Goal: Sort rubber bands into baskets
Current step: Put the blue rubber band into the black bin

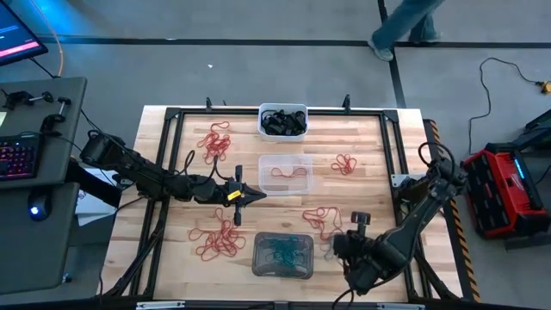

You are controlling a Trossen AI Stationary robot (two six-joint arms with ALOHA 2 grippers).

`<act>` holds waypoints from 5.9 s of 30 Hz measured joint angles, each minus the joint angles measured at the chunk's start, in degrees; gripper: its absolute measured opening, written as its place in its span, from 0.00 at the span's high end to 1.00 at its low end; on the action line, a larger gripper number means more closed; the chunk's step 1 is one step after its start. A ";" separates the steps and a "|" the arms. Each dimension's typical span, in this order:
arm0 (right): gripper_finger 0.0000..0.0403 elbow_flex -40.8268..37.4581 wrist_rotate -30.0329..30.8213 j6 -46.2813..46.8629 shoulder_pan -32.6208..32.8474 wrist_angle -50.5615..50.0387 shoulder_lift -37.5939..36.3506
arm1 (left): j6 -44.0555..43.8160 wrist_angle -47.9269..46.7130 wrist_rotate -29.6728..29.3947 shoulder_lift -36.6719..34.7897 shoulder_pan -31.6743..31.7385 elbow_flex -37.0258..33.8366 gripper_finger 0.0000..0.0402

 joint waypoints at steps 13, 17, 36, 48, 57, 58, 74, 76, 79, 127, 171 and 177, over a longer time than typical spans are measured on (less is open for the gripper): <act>1.00 2.44 6.56 8.09 0.24 -11.29 0.00 | -0.02 0.01 0.00 0.00 0.02 0.00 1.00; 1.00 2.44 6.54 12.39 0.32 -13.69 0.00 | -0.44 0.00 0.00 0.00 0.00 0.00 1.00; 1.00 7.03 7.55 13.68 7.00 -13.74 -0.04 | -0.90 0.02 0.00 0.00 0.02 0.00 1.00; 1.00 8.18 11.64 18.16 12.42 -13.80 -0.55 | -1.33 0.04 0.00 0.00 0.02 0.00 1.00; 1.00 15.60 26.39 13.71 14.73 -13.68 -0.57 | -1.38 0.04 0.00 0.00 0.02 0.00 1.00; 1.00 16.31 28.09 13.23 14.69 -13.70 -0.59 | -1.38 0.04 0.00 0.00 0.01 0.00 1.00; 1.00 10.20 27.50 14.53 8.65 -11.38 -0.63 | -1.38 0.00 0.00 0.00 0.02 0.00 1.00; 1.00 8.74 27.52 12.90 7.56 -8.71 -0.63 | -1.38 0.02 0.00 0.00 0.02 -0.02 1.00; 1.00 7.91 27.49 8.96 5.81 -3.17 -0.61 | -1.44 0.02 0.00 0.00 0.01 0.00 1.00; 0.57 13.54 -12.54 -24.28 -11.98 21.75 10.46 | 0.40 -0.02 0.00 0.00 0.02 -0.02 1.00; 0.97 -17.28 -21.00 -13.79 -8.63 38.10 10.16 | -1.99 -0.35 0.00 0.00 0.02 -0.02 1.00; 0.99 -12.62 -14.60 -9.31 -5.92 25.97 8.58 | -1.92 -0.24 0.00 0.00 0.09 -0.02 1.00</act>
